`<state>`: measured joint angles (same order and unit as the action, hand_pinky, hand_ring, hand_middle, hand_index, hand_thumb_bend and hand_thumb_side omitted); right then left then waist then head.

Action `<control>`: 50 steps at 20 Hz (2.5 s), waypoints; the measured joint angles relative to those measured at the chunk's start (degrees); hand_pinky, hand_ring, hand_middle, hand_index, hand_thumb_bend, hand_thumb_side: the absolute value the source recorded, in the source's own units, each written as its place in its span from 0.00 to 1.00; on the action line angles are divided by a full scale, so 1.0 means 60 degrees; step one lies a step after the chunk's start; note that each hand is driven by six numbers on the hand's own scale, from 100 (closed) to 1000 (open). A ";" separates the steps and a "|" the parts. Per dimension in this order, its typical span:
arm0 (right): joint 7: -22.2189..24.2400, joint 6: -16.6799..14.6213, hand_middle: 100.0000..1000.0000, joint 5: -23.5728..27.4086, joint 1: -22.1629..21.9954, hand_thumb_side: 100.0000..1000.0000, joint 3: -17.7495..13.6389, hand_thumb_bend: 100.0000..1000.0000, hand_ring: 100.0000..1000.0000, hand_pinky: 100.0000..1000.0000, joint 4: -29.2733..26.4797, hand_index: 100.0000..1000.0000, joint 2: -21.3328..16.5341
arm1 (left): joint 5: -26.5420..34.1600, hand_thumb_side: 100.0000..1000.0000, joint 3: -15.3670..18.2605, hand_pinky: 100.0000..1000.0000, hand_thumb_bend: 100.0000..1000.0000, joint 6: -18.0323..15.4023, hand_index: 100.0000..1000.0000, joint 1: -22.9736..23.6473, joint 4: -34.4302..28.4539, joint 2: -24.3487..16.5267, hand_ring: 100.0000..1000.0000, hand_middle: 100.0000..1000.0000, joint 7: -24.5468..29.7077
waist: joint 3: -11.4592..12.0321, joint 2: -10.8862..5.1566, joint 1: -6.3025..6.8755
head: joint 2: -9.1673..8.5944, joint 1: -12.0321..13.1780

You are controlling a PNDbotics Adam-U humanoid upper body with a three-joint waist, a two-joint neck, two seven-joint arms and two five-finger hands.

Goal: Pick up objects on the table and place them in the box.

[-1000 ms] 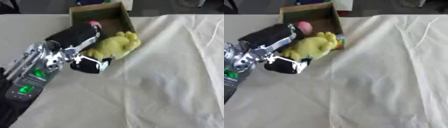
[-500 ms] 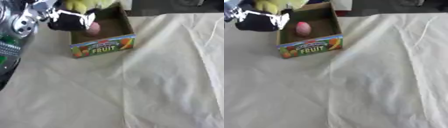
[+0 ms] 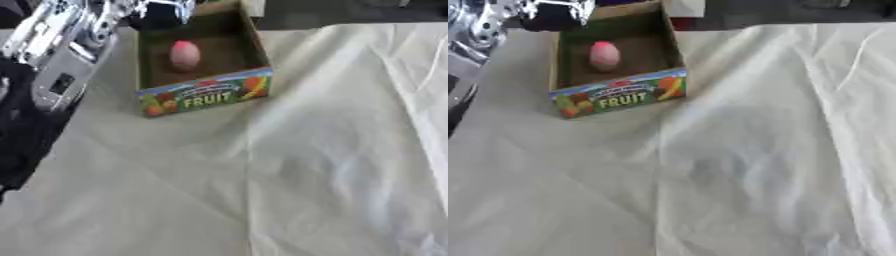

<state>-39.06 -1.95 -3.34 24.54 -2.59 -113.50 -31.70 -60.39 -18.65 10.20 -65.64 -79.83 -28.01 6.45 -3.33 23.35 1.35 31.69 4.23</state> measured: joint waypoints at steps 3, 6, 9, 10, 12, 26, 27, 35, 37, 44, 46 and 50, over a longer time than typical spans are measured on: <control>0.0039 -0.0010 0.47 0.0002 0.0043 0.60 0.0029 0.00 0.62 0.60 0.0000 0.68 0.0000 | -0.0601 0.05 0.0157 0.34 0.00 -0.0255 0.55 -0.0141 0.0874 0.0208 0.54 0.46 -0.0466 | -0.0065 0.0051 0.0020 | -0.0098 0.0080; 0.0066 -0.0027 0.47 0.0006 0.0115 0.60 0.0035 0.00 0.62 0.60 0.0000 0.68 0.0002 | -0.1204 0.02 0.0253 0.40 0.00 -0.0486 0.59 -0.0227 0.1567 0.0359 0.57 0.51 -0.0736 | -0.0115 0.0071 0.0045 | -0.0170 0.0122; 0.0084 -0.0043 0.47 0.0021 0.0120 0.60 0.0061 0.00 0.62 0.60 0.0000 0.68 0.0003 | -0.1779 0.02 0.0319 0.45 0.00 -0.0658 0.63 -0.0238 0.2097 0.0471 0.61 0.55 -0.0788 | -0.0151 0.0087 0.0031 | -0.0181 0.0145; 0.0085 -0.0045 0.47 0.0025 0.0120 0.60 0.0073 0.00 0.62 0.60 0.0000 0.68 0.0004 | -0.1973 0.02 0.0322 0.47 0.03 -0.0699 0.65 -0.0238 0.2247 0.0502 0.63 0.57 -0.0744 | -0.0151 0.0087 0.0022 | -0.0181 0.0155; 0.0086 -0.0045 0.47 0.0029 0.0120 0.61 0.0079 0.00 0.62 0.60 0.0000 0.68 0.0006 | -0.2348 0.04 0.0328 0.51 0.11 -0.0758 0.72 -0.0237 0.2485 0.0561 0.68 0.62 -0.0573 | -0.0146 0.0087 0.0000 | -0.0181 0.0167; 0.0105 -0.0025 0.47 0.0041 0.0105 0.61 0.0080 0.00 0.62 0.60 0.0000 0.68 0.0010 | -0.4035 0.80 0.0378 0.78 0.97 -0.0655 0.97 -0.0221 0.2771 0.0681 0.93 0.90 0.1357 | -0.0088 0.0087 -0.0035 | -0.0164 0.0204; 0.0105 -0.0023 0.47 0.0041 0.0102 0.61 0.0080 0.00 0.62 0.60 0.0000 0.68 0.0010 | -0.4118 0.80 0.0378 0.78 0.97 -0.0597 0.97 -0.0221 0.2749 0.0681 0.93 0.90 0.1425 | -0.0084 0.0087 -0.0043 | -0.0162 0.0204; 0.0105 0.0004 0.47 0.0044 -0.0007 0.61 0.0074 0.00 0.62 0.60 0.0000 0.68 0.0019 | -0.3771 0.53 0.0462 0.63 0.33 -0.0201 0.89 -0.0204 0.1921 0.0675 0.85 0.80 0.1281 | 0.0095 0.0046 -0.0084 | -0.0075 0.0188; 0.0092 0.0016 0.47 0.0044 -0.0069 0.60 0.0058 0.00 0.62 0.60 0.0000 0.68 0.0023 | -0.3200 0.57 0.0502 0.57 0.12 0.0067 0.87 -0.0095 0.1205 0.0623 0.82 0.76 0.1008 | 0.0170 -0.0014 -0.0116 | 0.0003 0.0155; -0.0006 -0.0032 0.48 0.0041 -0.0148 0.60 -0.0046 0.00 0.62 0.60 0.0000 0.68 0.0020 | 0.0345 0.80 0.1114 0.43 0.00 0.1771 0.83 0.0927 -0.2651 0.0205 0.72 0.66 -0.0733 | 0.0571 -0.0375 -0.0213 | 0.0269 0.0021; -0.0030 -0.0054 0.48 0.0039 -0.0153 0.60 -0.0075 0.00 0.63 0.60 0.0000 0.68 0.0020 | 0.1511 0.86 0.1316 0.41 0.00 0.2195 0.83 0.1374 -0.3785 0.0100 0.71 0.64 -0.1356 | 0.0675 -0.0487 -0.0239 | 0.0369 -0.0020; -0.0065 -0.0076 0.48 0.0029 -0.0180 0.60 -0.0104 0.00 0.63 0.60 0.0000 0.68 0.0019 | 0.3910 0.92 0.1712 0.39 0.00 0.2619 0.80 0.2236 -0.5273 0.0055 0.69 0.61 -0.2684 | 0.0862 -0.0739 -0.0255 | 0.0562 -0.0101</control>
<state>-39.45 -2.41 -3.16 23.46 -3.21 -113.50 -31.58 -36.93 -8.37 25.92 -52.22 -111.47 -27.68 -9.66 1.85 18.91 -0.18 35.06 3.63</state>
